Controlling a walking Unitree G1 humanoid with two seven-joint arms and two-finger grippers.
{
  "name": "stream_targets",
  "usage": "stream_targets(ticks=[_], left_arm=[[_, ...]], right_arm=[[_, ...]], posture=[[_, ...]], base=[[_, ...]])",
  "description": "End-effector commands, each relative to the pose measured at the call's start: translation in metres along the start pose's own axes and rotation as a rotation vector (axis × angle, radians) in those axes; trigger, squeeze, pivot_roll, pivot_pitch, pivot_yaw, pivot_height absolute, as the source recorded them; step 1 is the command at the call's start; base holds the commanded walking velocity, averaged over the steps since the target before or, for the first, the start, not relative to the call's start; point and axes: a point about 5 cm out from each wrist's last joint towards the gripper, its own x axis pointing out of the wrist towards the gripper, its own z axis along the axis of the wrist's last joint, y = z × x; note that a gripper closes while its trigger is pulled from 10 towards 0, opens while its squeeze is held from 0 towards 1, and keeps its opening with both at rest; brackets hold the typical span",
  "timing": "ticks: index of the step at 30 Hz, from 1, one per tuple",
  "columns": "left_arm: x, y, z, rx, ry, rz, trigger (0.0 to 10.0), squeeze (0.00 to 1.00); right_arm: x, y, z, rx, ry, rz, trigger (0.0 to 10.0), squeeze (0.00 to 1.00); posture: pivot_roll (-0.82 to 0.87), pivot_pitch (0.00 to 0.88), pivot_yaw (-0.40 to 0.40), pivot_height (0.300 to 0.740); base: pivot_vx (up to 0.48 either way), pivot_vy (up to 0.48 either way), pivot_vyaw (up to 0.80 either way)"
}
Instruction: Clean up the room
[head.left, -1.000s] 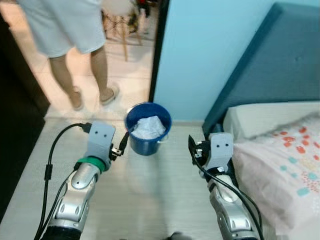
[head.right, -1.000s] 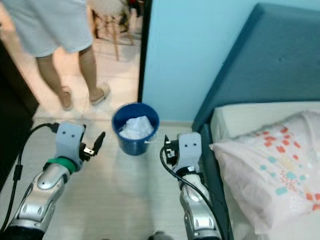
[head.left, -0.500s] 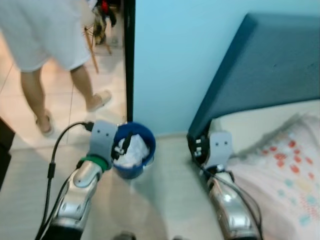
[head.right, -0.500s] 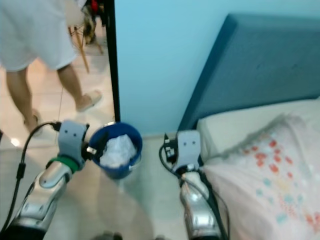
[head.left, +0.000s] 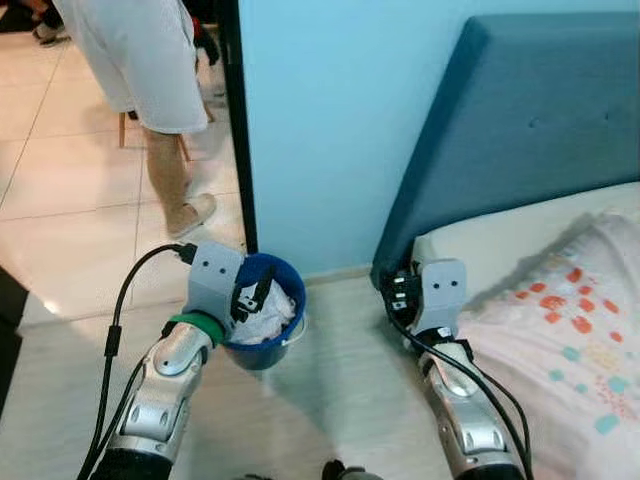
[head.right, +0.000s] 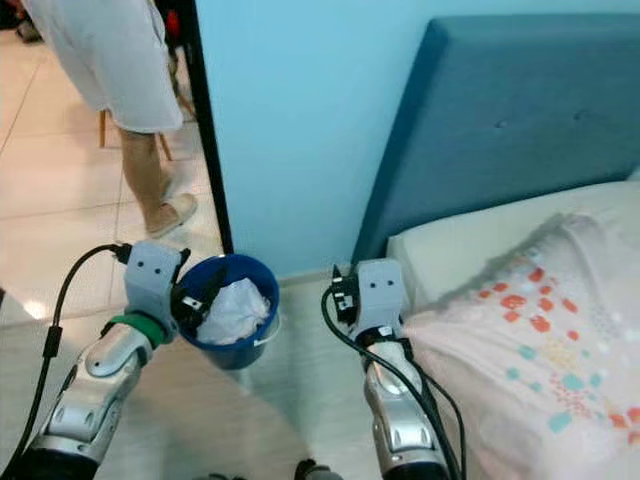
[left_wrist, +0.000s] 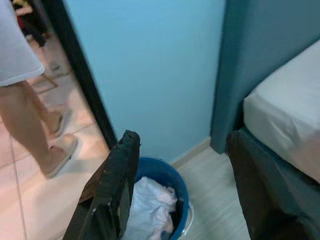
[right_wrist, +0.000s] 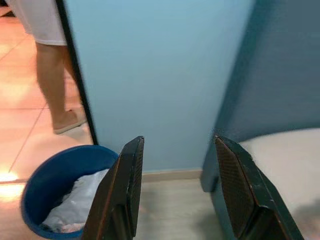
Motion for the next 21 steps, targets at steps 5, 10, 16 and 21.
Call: stream_targets(ticks=[5,10,16,21], left_arm=[[-0.0019,-0.0015,-0.0063,0.001,0.028,-0.005,10.0,0.00],[-0.0024,-0.0015,-0.0067,-0.014,0.034,-0.002,10.0,0.00],[-0.0025,-0.0017,-0.0061,-0.045,0.033,0.000,10.0,0.00],[-0.0022,-0.0017,-0.0057,-0.038,0.037,0.000,10.0,0.00]], right_arm=[[-0.0020,-0.0005,-0.0040,0.010,0.011,-0.004,10.0,0.00],[-0.0023,-0.0003,-0.0041,0.010,0.011,-0.003,10.0,0.00],[-0.0022,0.0001,-0.0046,0.011,0.013,-0.002,10.0,0.00],[-0.0022,0.0003,-0.0046,0.013,0.012,-0.001,10.0,0.00]], posture=[[0.02,0.038,0.043,0.740],[0.02,0.044,0.042,0.740],[0.02,0.044,0.042,0.740],[0.02,0.048,0.044,0.740]], base=[[0.000,0.000,-0.80],[0.000,0.000,-0.80],[0.000,0.000,-0.80],[0.000,0.000,-0.80]])
